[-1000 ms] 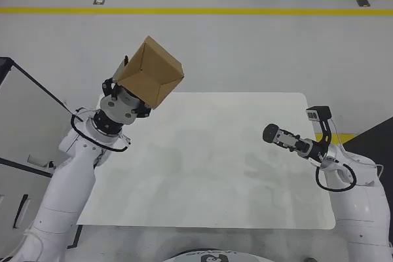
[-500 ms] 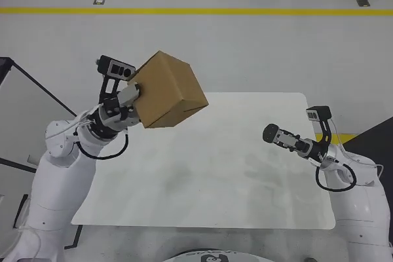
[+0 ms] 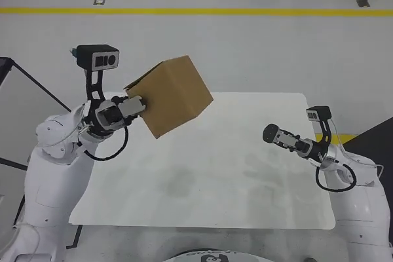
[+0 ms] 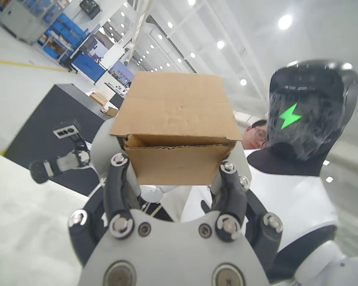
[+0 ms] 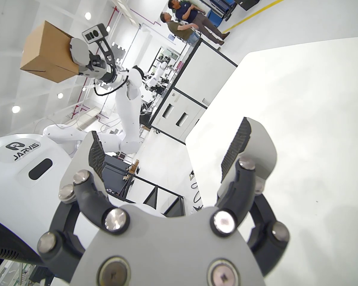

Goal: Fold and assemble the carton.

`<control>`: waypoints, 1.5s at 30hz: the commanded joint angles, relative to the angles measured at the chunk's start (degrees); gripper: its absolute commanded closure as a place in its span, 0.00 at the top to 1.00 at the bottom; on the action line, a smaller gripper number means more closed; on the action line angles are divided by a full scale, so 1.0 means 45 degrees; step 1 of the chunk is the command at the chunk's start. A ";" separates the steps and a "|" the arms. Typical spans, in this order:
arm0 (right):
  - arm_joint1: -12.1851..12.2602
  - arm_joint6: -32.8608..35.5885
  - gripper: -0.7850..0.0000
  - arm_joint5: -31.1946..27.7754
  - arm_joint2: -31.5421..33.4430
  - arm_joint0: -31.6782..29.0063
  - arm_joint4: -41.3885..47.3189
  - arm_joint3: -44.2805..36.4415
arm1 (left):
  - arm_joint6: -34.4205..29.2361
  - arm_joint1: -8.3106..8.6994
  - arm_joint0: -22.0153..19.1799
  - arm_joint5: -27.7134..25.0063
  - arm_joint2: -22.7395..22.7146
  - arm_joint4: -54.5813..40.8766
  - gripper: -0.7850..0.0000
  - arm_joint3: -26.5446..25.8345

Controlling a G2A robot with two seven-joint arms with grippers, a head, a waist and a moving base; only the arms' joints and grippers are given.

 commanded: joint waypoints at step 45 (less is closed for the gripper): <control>0.0000 0.0000 1.00 0.0000 0.0000 0.0000 0.0000 0.0000 | 1.2577 0.0510 -0.1827 -0.6122 -0.0187 2.5347 0.00 -0.2891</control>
